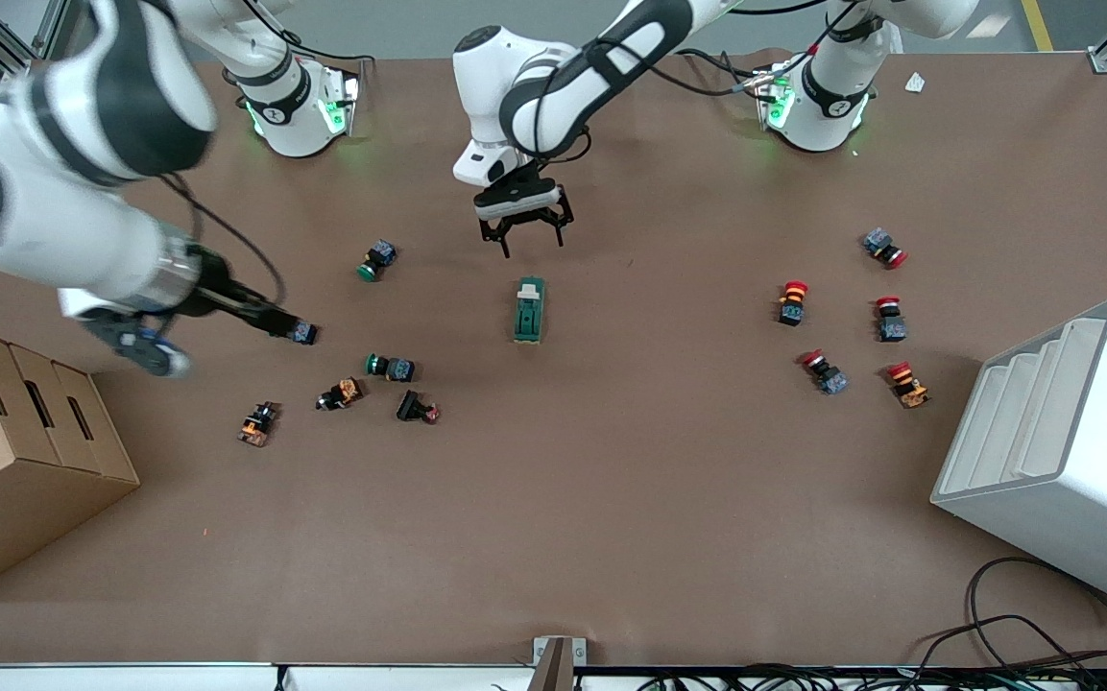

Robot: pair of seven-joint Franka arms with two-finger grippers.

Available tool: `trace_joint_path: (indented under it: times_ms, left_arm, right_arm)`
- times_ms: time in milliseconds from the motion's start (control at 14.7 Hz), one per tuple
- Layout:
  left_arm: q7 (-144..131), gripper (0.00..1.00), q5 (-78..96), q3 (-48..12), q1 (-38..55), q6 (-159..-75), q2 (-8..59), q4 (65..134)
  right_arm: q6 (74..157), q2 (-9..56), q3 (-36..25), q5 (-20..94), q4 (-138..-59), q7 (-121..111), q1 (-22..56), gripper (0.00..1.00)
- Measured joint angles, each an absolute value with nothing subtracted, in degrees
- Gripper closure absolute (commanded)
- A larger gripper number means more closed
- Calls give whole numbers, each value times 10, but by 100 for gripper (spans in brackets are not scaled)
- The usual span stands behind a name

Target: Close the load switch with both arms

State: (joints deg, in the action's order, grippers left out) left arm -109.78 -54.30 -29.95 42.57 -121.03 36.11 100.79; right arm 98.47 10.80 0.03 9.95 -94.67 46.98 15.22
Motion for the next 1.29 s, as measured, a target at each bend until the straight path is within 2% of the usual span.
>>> trace_joint_path:
  times_ms: [611,815,1290]
  left_arm:
    - [-1266,1,-836,-298,433,-1217,425,1049]
    - [-1340,1,-938,-298,433,-1216,442,1072]
    - [-1430,1,-1077,-286,432,-1202,467,1086]
  right_arm:
    - [1124,180,1,127,-990,684,288,0]
    - [1148,205,1,147,-1009,720,326,0]
    - [1243,285,1,154,-1016,797,419,0]
